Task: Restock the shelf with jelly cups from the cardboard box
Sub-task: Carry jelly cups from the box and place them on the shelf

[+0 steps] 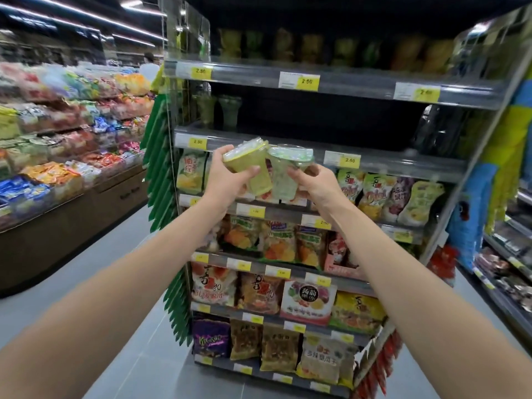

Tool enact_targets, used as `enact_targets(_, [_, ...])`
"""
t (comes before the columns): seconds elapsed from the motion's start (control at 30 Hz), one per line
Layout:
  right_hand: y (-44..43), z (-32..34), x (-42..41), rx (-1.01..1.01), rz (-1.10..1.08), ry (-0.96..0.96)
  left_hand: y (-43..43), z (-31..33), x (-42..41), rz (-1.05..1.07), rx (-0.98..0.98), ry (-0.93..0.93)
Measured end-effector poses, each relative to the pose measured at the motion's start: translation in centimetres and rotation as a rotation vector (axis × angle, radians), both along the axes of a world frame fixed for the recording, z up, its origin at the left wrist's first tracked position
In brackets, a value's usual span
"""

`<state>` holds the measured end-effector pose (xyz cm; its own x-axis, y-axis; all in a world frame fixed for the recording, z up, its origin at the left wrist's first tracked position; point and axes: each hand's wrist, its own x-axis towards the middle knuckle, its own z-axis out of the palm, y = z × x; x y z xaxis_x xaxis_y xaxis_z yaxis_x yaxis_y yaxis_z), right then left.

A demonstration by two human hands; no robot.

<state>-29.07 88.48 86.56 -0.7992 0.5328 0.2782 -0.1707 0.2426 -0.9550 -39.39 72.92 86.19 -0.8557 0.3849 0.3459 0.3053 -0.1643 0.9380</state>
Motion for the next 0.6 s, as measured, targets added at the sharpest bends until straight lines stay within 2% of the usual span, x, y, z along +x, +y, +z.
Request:
enact_targets(0.1, [1.4,1.2,-2.8,0.036,-0.033,0.041,2.0,1.5,-3.2,-0.008,0.011,0.049])
enact_targets(0.37, [6.3,4.7,-12.2,-0.041,-0.103,0.143,6.9,5.3,-13.0,0.008,-0.013,0.243])
enact_targets(0.6, [9.5,5.7,-17.5,0.007,-0.219,0.163,10.7,6.1,-19.9,0.062,-0.113,0.362])
